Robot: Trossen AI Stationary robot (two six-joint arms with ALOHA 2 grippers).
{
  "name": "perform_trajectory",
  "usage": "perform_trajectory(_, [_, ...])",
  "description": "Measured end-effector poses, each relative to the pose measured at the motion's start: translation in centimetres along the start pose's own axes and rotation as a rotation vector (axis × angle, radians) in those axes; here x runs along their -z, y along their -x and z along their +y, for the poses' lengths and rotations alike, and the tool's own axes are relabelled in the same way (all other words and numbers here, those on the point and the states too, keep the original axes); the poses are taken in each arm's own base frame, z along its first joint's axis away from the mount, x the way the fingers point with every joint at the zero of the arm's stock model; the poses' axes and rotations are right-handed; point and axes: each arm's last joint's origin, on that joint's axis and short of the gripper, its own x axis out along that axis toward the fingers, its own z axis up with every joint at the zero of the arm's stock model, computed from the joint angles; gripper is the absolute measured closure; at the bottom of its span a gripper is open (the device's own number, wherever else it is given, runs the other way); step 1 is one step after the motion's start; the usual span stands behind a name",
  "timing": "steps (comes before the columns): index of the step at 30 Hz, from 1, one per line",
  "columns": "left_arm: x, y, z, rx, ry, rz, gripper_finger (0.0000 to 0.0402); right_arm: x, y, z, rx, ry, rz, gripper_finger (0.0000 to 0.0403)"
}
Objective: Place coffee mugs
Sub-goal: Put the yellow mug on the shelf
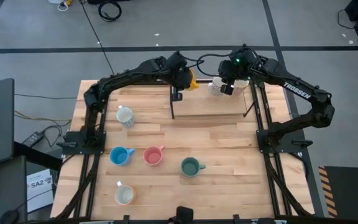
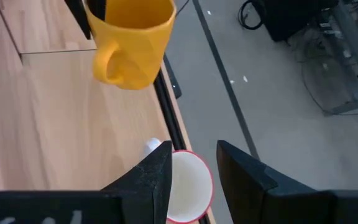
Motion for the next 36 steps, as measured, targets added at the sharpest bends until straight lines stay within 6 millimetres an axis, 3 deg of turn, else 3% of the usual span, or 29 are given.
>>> perform_trajectory(5, [1.2,-1.4,0.1,0.042,-0.034,0.075,0.0364,0.0,0.0,0.0,-0.016,-0.003,-0.007,0.0270])
perform_trajectory(18, [1.6,-1.6,0.0,0.080,-0.238,0.100,0.0363,-0.1,0.0,0.2,-0.086,-0.003,-0.043,0.0270])
perform_trajectory(27, [2.2,-2.8,0.4,0.091,-0.230,0.109,0.0363,-0.1,0.0,0.2,-0.100,-0.003,-0.050,0.0270])
perform_trajectory(36, [2.2,-2.8,0.3,0.090,-0.221,0.110,0.0363,-0.2,-0.1,0.3,-0.155,-0.071,-0.069,0.0270])
